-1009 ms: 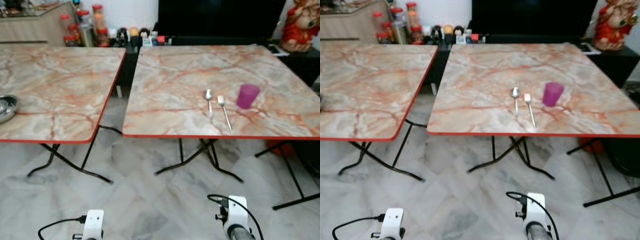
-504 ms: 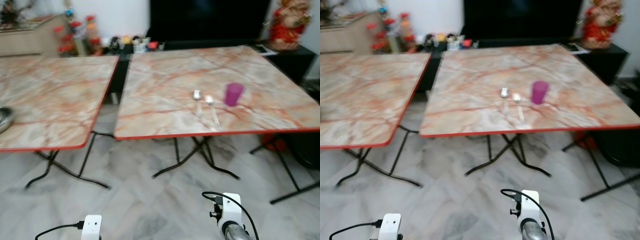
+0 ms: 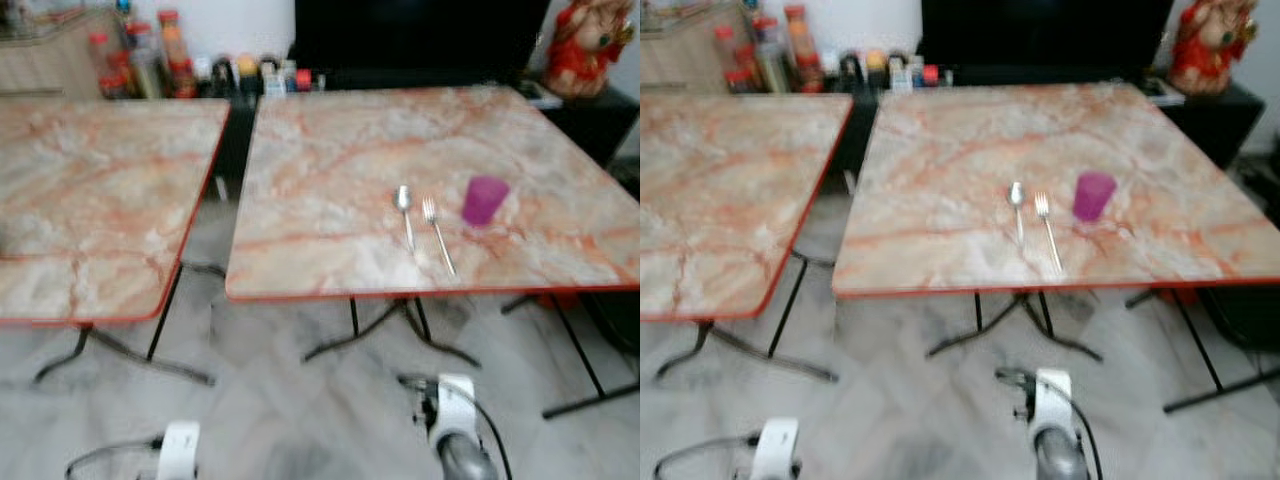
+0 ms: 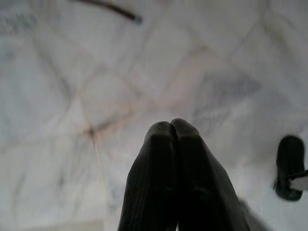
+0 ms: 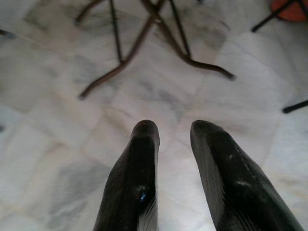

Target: Setting the table

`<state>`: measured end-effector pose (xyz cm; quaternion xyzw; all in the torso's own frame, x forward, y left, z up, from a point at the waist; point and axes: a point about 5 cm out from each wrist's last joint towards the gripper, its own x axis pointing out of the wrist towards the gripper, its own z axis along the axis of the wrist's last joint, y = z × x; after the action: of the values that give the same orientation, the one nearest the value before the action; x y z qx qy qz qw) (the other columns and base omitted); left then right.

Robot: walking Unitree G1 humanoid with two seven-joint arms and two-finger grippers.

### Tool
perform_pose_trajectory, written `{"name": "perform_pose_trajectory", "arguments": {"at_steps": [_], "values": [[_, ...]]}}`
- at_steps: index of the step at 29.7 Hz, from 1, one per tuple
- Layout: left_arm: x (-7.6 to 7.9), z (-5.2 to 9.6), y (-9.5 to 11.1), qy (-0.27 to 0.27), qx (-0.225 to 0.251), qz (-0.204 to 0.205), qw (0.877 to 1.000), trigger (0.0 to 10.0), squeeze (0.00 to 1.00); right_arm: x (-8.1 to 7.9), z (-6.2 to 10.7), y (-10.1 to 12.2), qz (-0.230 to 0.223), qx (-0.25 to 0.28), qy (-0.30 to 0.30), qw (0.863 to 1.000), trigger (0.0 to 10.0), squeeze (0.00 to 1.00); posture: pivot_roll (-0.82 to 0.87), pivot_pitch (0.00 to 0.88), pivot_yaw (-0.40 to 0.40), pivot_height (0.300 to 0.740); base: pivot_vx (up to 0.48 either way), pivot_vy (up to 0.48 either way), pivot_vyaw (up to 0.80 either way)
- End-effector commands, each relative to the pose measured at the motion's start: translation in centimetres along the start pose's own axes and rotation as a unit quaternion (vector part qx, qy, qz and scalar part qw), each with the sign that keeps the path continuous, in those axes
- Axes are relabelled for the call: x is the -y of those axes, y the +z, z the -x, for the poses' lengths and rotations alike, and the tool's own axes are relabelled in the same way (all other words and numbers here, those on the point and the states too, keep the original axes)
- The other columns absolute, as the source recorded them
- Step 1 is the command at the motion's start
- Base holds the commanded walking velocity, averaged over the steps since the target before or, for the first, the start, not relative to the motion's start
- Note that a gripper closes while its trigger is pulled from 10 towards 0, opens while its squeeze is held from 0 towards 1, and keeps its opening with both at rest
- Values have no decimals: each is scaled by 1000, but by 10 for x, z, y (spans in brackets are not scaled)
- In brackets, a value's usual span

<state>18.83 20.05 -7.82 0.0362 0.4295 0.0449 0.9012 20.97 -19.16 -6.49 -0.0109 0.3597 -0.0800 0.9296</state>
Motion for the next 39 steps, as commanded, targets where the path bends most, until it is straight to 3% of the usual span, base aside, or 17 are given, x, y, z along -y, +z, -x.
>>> {"name": "perform_pose_trajectory", "arguments": {"at_steps": [1, 9, 20, 23, 30, 34, 39], "values": [[-1, 1, -7, 0, -12, 5, 1000, 10000, 0, -4, -2, 6, -1, 10, 5, 1000, 10000, 0, -90, 12, -3, 740, 296, 0, 0], [0, 1, -6, -2, -10, 6, 1000, 10000, 0, -6, -2, 5, 2, 5, 8, 1000, 10000, 0, -90, 9, -4, 740, 296, 0, 0], [1, 1, -7, -4, -12, 8, 1000, 10000, 0, -2, 2, 8, 46, 52, 31, 997, 10000, 0, -95, 9, -5, 740, 0, 0, 0], [-1, 2, -9, -3, -14, 5, 1000, 10000, 0, 8, 12, 1, 79, 98, 41, 991, 10000, 0, -107, 18, -3, 740, 0, 0, 0], [-2, 2, -11, -4, -17, 2, 1000, 10000, 0, 20, 34, 8, 96, 192, 48, 976, 10000, 0, -122, 30, 4, 740, 0, 0, 0], [-4, 3, -11, -6, -18, -3, 1000, 10000, 0, 21, 57, 33, 95, 271, 44, 957, 10000, 0, -150, 38, 15, 740, 0, 0, 0], [-5, 3, -11, -9, -17, -12, 1000, 10000, 0, 1, 87, 96, 76, 383, 59, 919, 10000, 0, -163, 41, 18, 740, 0, 0, 0]]}}
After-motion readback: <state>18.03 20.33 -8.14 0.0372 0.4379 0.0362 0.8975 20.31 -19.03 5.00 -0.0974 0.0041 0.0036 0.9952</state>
